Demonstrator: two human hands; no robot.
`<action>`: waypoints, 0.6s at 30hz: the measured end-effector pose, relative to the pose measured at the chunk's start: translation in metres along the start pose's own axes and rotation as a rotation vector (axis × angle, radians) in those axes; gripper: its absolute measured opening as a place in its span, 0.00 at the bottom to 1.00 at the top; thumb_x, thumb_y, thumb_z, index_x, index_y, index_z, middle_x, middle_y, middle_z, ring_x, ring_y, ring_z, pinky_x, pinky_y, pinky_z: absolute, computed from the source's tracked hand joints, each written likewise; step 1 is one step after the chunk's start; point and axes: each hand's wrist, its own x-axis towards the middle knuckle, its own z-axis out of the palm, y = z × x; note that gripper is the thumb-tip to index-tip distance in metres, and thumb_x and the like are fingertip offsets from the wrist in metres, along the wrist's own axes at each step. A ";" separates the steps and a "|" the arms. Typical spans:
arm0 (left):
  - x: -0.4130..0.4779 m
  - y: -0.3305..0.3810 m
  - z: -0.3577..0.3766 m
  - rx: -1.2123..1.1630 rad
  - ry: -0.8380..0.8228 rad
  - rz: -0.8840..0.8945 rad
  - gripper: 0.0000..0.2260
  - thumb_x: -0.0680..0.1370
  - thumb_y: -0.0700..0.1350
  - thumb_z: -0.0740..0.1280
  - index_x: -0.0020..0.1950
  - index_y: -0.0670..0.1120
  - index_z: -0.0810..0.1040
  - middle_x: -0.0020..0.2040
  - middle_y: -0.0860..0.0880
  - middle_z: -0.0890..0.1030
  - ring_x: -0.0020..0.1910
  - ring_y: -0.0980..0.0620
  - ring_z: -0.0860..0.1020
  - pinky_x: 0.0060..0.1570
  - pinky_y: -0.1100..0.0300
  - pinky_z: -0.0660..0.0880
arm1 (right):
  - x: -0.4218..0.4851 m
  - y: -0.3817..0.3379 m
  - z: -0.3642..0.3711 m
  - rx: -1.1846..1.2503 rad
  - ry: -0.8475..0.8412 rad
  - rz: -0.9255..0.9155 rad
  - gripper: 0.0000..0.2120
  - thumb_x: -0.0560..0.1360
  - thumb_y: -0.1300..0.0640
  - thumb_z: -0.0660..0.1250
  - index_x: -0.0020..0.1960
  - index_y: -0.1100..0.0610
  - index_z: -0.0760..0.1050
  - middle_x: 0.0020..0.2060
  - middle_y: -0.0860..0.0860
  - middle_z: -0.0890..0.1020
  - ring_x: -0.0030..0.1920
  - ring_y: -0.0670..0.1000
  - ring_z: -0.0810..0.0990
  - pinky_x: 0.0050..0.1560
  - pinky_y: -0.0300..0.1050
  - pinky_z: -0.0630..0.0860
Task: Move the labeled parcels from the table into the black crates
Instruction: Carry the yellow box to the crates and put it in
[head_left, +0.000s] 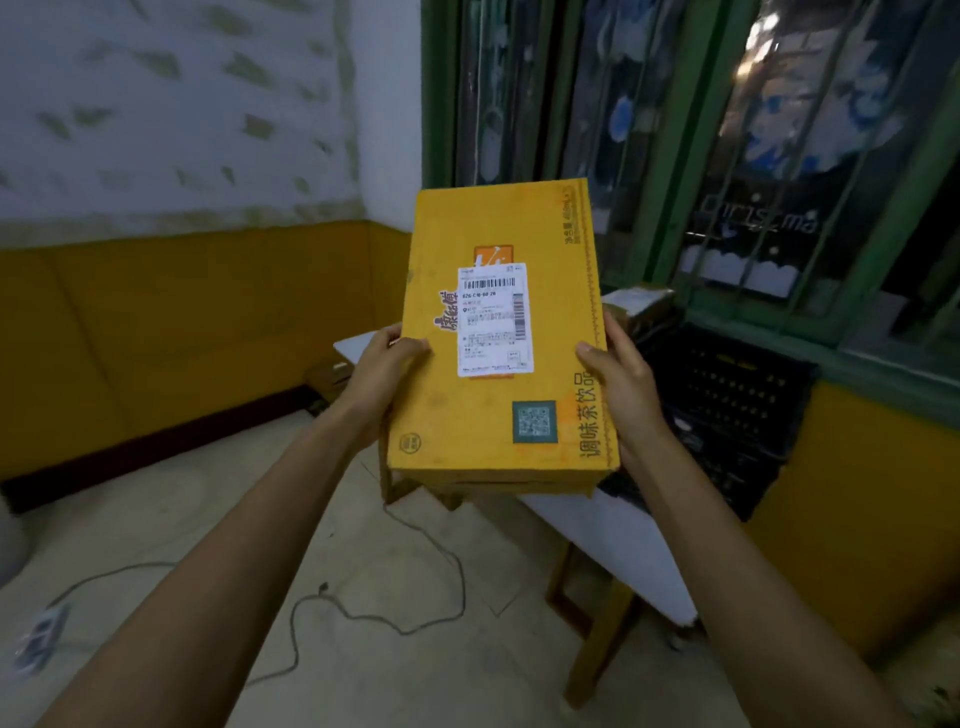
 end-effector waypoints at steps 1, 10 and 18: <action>0.017 0.001 -0.002 -0.035 -0.031 0.003 0.12 0.80 0.50 0.60 0.63 0.53 0.71 0.59 0.47 0.79 0.46 0.51 0.82 0.36 0.56 0.77 | 0.020 0.001 0.005 0.016 0.008 0.007 0.27 0.78 0.65 0.64 0.75 0.50 0.64 0.52 0.48 0.83 0.45 0.49 0.85 0.39 0.44 0.82; 0.209 0.046 0.007 -0.271 -0.358 0.129 0.25 0.82 0.49 0.49 0.36 0.52 0.83 0.31 0.54 0.82 0.32 0.57 0.81 0.35 0.64 0.76 | 0.195 0.007 0.037 -0.002 0.235 0.013 0.13 0.80 0.62 0.59 0.63 0.54 0.74 0.46 0.55 0.83 0.38 0.51 0.83 0.38 0.45 0.81; 0.379 0.053 0.036 -0.253 -0.647 -0.041 0.18 0.81 0.57 0.54 0.55 0.46 0.78 0.43 0.45 0.86 0.40 0.48 0.84 0.36 0.57 0.80 | 0.325 0.025 0.035 -0.014 0.462 0.059 0.09 0.80 0.61 0.59 0.52 0.50 0.75 0.40 0.54 0.83 0.37 0.52 0.83 0.40 0.48 0.81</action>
